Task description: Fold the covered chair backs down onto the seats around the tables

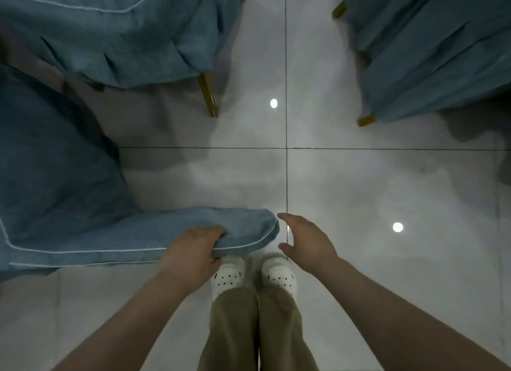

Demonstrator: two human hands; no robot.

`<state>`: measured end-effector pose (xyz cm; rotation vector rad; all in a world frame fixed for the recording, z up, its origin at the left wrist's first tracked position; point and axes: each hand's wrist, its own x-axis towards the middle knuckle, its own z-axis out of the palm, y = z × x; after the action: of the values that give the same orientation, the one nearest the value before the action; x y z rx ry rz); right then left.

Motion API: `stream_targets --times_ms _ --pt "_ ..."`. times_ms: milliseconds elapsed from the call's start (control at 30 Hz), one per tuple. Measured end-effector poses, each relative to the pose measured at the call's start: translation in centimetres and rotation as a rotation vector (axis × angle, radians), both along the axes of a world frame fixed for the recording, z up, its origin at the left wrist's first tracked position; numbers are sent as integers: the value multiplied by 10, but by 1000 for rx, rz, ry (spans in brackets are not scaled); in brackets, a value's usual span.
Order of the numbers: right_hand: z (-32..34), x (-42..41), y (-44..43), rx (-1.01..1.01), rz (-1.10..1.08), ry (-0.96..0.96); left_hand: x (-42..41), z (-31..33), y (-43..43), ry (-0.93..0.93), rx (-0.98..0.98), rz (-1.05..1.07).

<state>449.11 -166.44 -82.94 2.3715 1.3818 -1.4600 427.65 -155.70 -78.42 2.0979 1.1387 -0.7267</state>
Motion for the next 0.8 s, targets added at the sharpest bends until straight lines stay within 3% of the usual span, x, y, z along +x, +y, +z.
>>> stream_targets --times_ms 200,400,567,800 --pt "-37 -16 10 81 207 23 3 -20 -2 34 197 -64" --pt "-43 -24 22 141 372 -100 -1 -27 0 94 210 -192" --pt "-19 -26 32 205 488 -55 -18 -6 9 107 217 -170" --pt "57 -33 45 284 590 5 -39 77 16 36 216 -110"
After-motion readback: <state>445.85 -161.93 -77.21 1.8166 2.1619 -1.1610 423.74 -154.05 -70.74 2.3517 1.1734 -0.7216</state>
